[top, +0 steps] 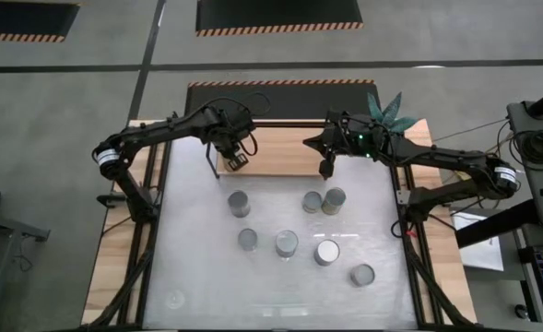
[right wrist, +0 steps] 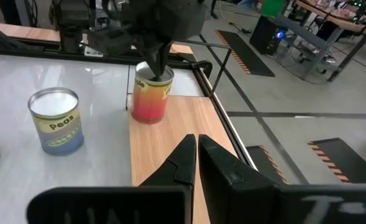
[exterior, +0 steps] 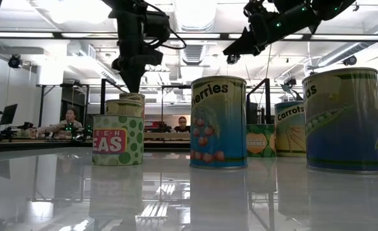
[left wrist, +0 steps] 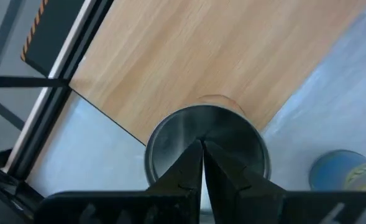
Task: Pick and place cans onto a shelf
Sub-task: Put the canned pineapple on the shelf, then put the top canned peas on the shelf
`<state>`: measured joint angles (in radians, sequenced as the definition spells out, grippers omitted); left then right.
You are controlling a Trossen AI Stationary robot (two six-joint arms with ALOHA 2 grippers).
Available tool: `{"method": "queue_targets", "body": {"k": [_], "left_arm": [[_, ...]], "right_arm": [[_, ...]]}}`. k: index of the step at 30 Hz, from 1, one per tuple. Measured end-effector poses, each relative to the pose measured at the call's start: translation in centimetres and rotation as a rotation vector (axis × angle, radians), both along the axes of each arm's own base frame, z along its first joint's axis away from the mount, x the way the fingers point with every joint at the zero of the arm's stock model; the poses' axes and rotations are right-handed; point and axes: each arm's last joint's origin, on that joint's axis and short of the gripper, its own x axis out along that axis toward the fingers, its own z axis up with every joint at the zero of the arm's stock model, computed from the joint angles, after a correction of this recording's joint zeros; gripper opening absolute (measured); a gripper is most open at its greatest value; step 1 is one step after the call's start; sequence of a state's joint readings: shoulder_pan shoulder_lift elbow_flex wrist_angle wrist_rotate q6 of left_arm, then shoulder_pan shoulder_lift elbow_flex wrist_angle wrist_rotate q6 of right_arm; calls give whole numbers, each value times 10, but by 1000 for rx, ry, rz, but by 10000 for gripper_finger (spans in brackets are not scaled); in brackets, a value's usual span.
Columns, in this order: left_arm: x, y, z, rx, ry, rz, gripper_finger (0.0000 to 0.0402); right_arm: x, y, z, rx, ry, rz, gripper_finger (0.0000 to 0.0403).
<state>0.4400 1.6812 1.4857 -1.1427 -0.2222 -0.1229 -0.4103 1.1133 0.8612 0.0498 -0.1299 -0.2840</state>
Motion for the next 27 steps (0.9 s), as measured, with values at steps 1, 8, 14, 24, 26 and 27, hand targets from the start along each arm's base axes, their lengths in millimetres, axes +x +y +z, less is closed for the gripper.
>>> {"method": "queue_targets", "body": {"k": [1,8,14,24,26,27], "left_arm": [[-1,-2,4,6,-11,-9,0],[-4,-35,31,53,-95,-125,0],[4,-90,40,-24,-151,-358,0],[10,-168,2,-109,-131,-554,7],[9,-172,-3,-115,-123,-557,21],[10,-172,-4,-114,-131,-553,31]], "right_arm": [[0,0,0,0,0,0,9],[0,0,0,0,1,0,9],[0,0,0,-3,2,1,9],[0,0,0,-3,2,4,9],[0,0,0,-2,2,5,9],[0,0,0,-2,1,5,9]]}}
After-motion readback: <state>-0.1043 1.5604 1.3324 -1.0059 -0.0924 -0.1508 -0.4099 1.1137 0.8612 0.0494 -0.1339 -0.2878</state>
